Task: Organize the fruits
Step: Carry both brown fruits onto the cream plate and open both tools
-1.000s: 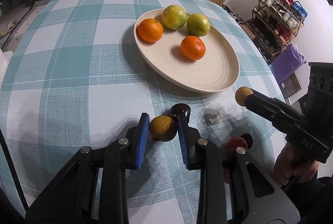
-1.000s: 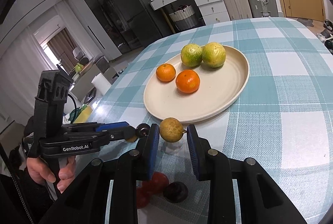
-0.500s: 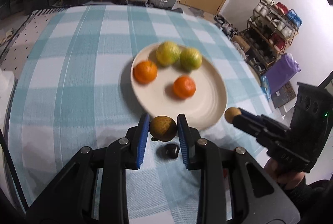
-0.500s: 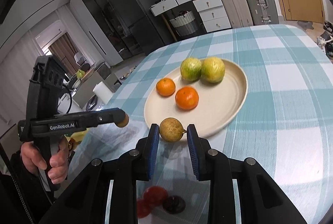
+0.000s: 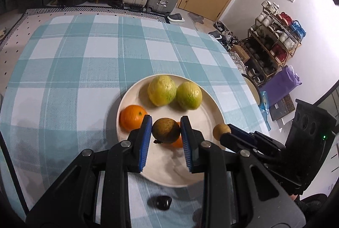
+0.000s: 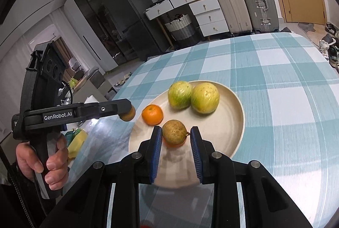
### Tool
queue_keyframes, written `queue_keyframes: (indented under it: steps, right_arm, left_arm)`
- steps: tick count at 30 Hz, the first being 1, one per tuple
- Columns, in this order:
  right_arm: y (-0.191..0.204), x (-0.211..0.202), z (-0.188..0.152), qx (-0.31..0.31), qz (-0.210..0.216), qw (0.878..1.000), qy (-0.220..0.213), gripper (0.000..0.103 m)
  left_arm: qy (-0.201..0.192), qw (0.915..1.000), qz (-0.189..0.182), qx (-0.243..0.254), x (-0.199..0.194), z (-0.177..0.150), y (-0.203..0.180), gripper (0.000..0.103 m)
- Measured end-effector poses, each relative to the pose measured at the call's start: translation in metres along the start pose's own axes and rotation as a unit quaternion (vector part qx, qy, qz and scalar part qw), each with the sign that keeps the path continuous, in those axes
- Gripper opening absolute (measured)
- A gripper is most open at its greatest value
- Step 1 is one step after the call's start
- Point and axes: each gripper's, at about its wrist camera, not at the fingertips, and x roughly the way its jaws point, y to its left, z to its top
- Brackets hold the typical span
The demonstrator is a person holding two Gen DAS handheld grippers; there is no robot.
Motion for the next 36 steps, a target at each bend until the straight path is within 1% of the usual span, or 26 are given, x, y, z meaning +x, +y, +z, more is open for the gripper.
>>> queue_keyframes:
  steps: [8,15,19,20,22,23,27,30,31,36]
  right_arm:
    - [-0.01,0.023,0.015,0.012,-0.003,1.0,0.008,0.028]
    - [-0.009,0.042,0.021,-0.002,-0.014,1.0,0.017,0.028]
    - [-0.004,0.049,0.023,-0.018,-0.02,1.0,0.016,0.029]
    - [-0.003,0.05,0.023,-0.024,-0.026,0.999,0.014,0.031]
    - [0.0,0.05,0.022,-0.033,-0.03,0.999,0.007,0.047]
    - [0.001,0.049,0.021,-0.037,-0.026,0.999,0.003,0.049]
    - [0.003,0.042,0.018,-0.043,-0.031,0.999,-0.008,0.05]
    - [0.002,0.035,0.014,-0.04,-0.037,0.998,-0.008,0.053]
    - [0.001,0.034,0.012,-0.038,-0.041,0.998,-0.008,0.055]
    - [-0.002,0.017,0.001,-0.029,-0.053,0.998,-0.01,0.056]
  left_arm:
    - [0.016,0.9999,-0.004,-0.003,0.034,0.015,0.003,0.025]
    - [0.025,0.9996,-0.012,-0.012,0.055,0.022,0.009,0.025]
    - [0.033,0.999,-0.024,-0.016,0.065,0.025,0.012,0.025]
    - [0.034,0.9989,-0.029,-0.017,0.065,0.025,0.012,0.025]
    - [0.03,0.9986,-0.04,-0.016,0.065,0.026,0.011,0.025]
    - [0.031,0.9987,-0.038,-0.014,0.065,0.027,0.011,0.025]
    - [0.027,0.999,-0.033,-0.015,0.059,0.025,0.011,0.025]
    - [0.023,0.9991,-0.029,-0.02,0.051,0.021,0.013,0.025]
    - [0.022,0.9992,-0.027,-0.02,0.049,0.019,0.013,0.026]
    - [0.014,0.9998,-0.012,-0.009,0.032,0.004,0.006,0.026]
